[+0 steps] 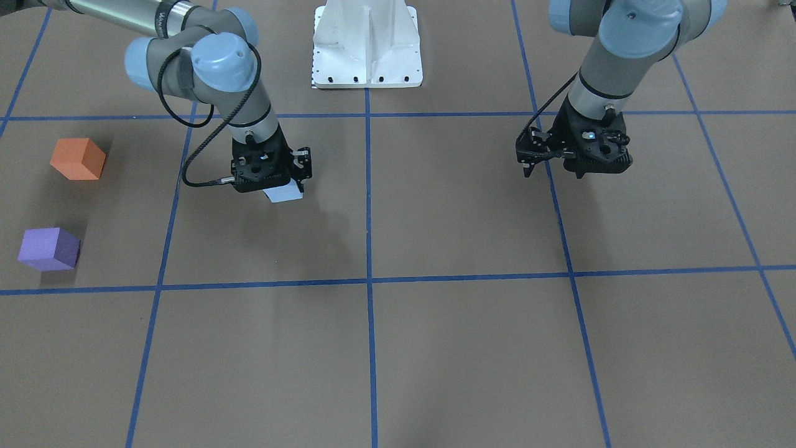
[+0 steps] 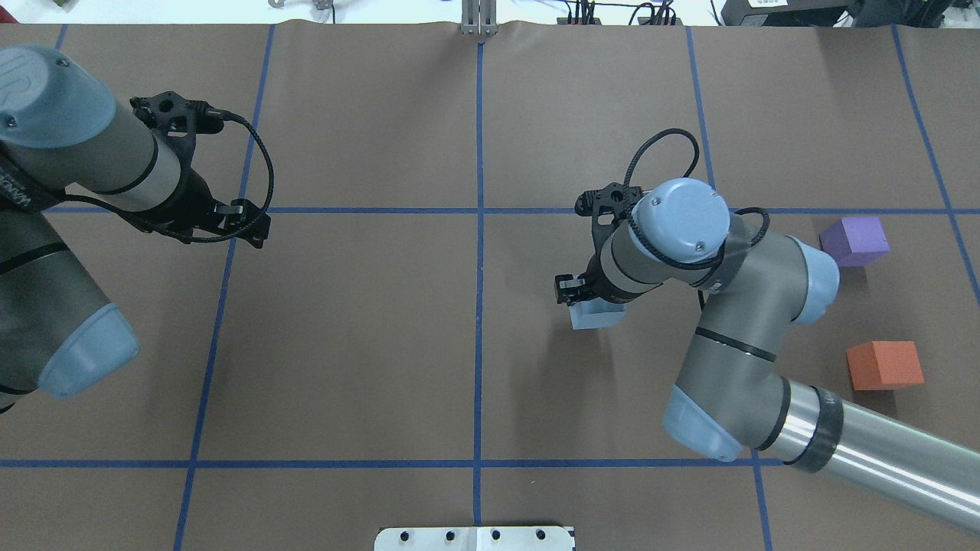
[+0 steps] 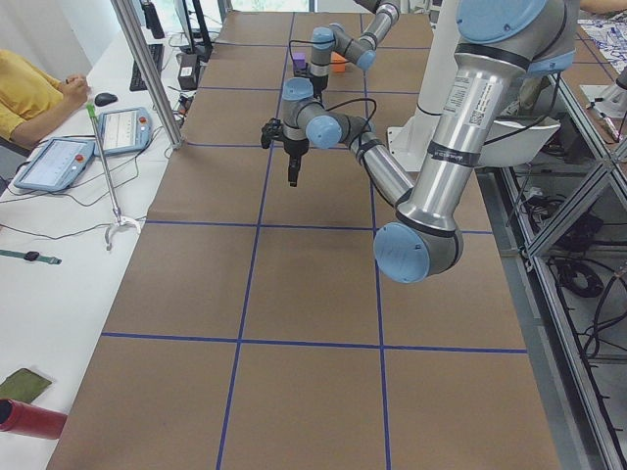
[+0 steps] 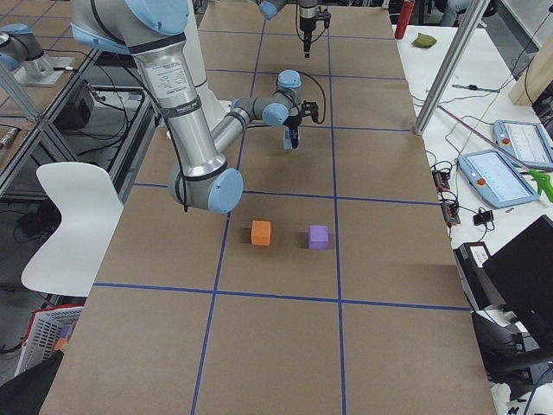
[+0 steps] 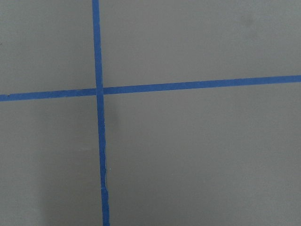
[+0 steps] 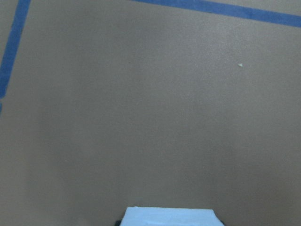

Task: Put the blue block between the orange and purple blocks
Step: 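Carry the light blue cube with the right gripper toward the purple cube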

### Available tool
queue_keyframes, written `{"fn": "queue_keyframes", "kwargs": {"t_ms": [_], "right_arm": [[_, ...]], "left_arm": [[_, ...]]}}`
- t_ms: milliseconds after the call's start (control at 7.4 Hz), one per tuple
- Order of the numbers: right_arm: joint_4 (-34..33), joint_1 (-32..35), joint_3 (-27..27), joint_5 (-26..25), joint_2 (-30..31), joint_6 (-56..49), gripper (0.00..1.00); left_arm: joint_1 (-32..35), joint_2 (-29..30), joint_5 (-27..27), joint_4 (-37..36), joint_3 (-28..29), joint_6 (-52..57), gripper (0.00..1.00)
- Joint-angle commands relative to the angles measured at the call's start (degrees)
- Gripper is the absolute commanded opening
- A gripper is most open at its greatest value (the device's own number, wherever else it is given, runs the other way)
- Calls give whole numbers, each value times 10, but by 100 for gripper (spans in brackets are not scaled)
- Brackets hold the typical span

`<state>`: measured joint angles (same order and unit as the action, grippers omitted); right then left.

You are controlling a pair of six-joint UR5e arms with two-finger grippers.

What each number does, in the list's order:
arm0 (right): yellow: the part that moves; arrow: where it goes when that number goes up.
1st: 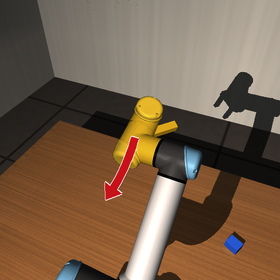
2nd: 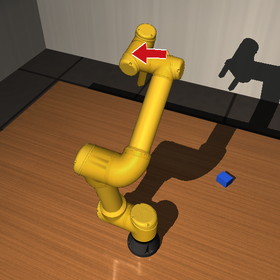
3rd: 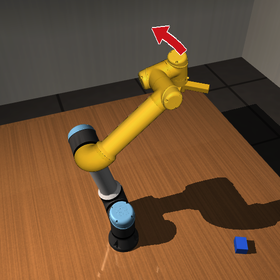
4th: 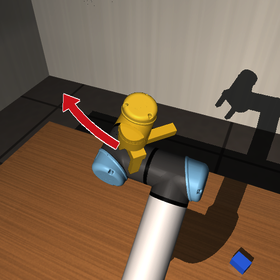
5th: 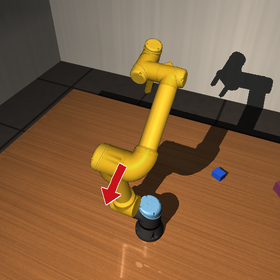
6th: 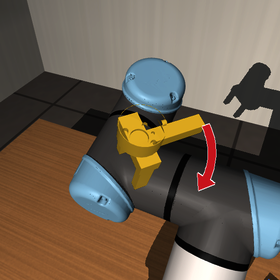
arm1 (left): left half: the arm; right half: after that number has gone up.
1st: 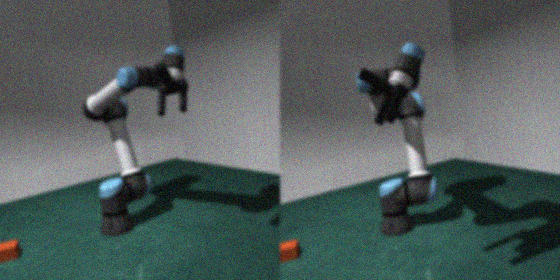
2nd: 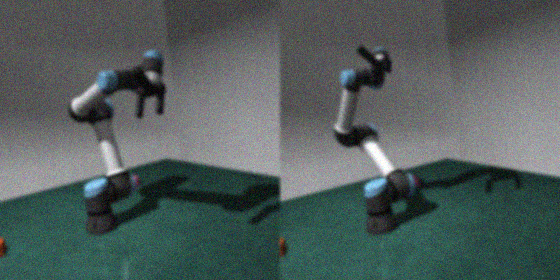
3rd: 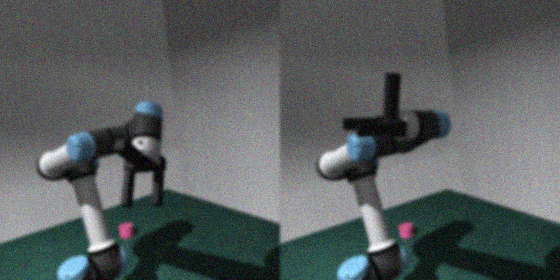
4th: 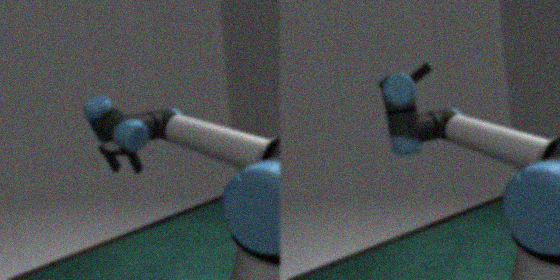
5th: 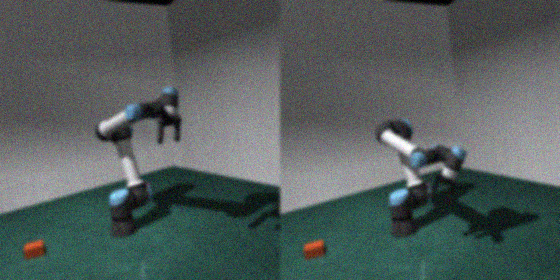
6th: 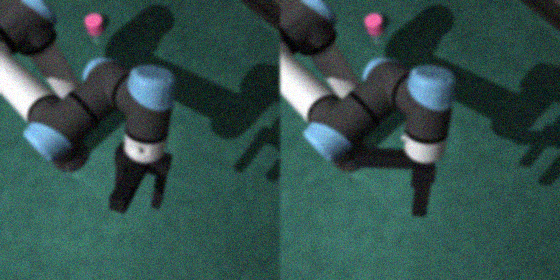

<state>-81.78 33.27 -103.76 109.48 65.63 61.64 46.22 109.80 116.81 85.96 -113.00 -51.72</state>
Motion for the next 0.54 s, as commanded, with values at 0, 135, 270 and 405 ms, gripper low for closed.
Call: {"fn": "queue_keyframes", "kwargs": {"t_ms": [0,135,270,405], "right_arm": [[-53,101,-101,76,106,-4,0],[-50,135,-119,90,163,-7,0],[-49,160,-116,92,190,-40,0],[-50,189,-103,92,217,-99,0]], "left_arm": [[0,0,0,0,1,0,100],[0,0,0,0,1,0,100],[0,0,0,-1,-2,-2,100],[0,0,0,-1,-3,-2,100]]}}
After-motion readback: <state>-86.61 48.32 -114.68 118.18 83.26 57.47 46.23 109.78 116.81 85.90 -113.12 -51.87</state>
